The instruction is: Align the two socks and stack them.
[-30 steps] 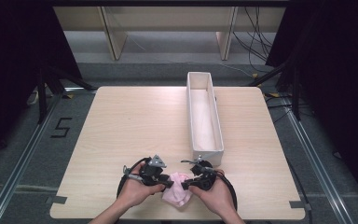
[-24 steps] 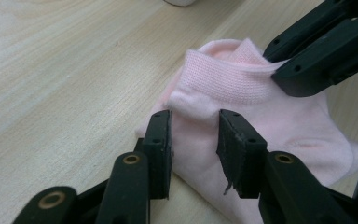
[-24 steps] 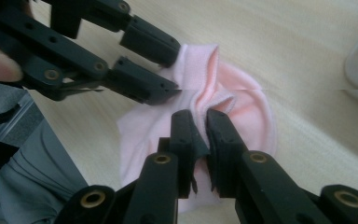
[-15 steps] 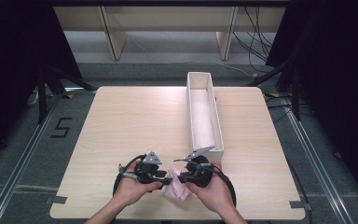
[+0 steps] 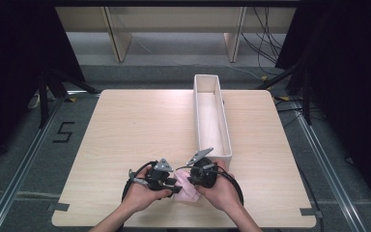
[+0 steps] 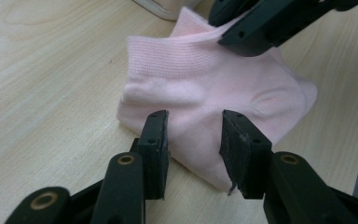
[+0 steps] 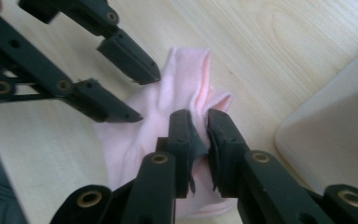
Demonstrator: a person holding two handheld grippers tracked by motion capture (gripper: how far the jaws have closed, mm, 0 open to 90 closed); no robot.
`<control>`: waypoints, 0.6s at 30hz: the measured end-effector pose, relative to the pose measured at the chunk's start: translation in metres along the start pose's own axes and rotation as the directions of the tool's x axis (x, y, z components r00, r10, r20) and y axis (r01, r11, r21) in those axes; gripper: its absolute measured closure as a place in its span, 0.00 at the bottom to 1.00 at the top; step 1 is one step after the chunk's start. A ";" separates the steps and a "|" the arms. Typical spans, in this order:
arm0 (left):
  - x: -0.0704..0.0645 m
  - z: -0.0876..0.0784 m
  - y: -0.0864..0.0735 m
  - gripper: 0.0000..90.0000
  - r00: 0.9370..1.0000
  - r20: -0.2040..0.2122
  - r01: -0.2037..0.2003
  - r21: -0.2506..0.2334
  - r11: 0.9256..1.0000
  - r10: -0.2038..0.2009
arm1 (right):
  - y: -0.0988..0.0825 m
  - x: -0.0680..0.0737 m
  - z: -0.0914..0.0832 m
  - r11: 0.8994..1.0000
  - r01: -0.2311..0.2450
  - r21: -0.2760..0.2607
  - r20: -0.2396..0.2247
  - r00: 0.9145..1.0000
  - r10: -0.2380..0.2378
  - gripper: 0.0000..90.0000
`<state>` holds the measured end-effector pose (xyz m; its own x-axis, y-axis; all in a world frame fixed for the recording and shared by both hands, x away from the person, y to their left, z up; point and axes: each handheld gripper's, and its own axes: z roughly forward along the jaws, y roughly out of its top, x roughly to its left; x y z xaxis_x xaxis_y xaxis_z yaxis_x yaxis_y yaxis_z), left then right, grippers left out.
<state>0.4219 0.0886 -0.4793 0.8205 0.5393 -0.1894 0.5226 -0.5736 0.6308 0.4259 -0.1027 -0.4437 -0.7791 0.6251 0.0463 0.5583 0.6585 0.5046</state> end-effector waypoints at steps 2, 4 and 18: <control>-0.001 0.001 0.000 0.68 1.000 0.002 0.002 -0.001 1.000 -0.002 | -0.003 -0.004 0.005 0.999 0.033 -0.010 0.019 0.999 -0.032 0.88; 0.000 0.002 0.000 0.68 1.000 0.001 -0.005 0.009 1.000 0.005 | -0.006 -0.006 0.009 1.000 0.013 -0.002 0.026 1.000 -0.013 0.87; -0.013 0.011 0.004 0.76 0.999 0.026 -0.022 -0.045 0.999 0.023 | -0.013 -0.001 -0.006 0.995 0.015 -0.094 0.120 0.993 -0.003 0.86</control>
<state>0.4161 0.0725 -0.4821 0.8380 0.5098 -0.1945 0.4937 -0.5566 0.6682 0.4176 -0.1148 -0.4455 -0.7412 0.6687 -0.0594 0.5172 0.6252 0.5844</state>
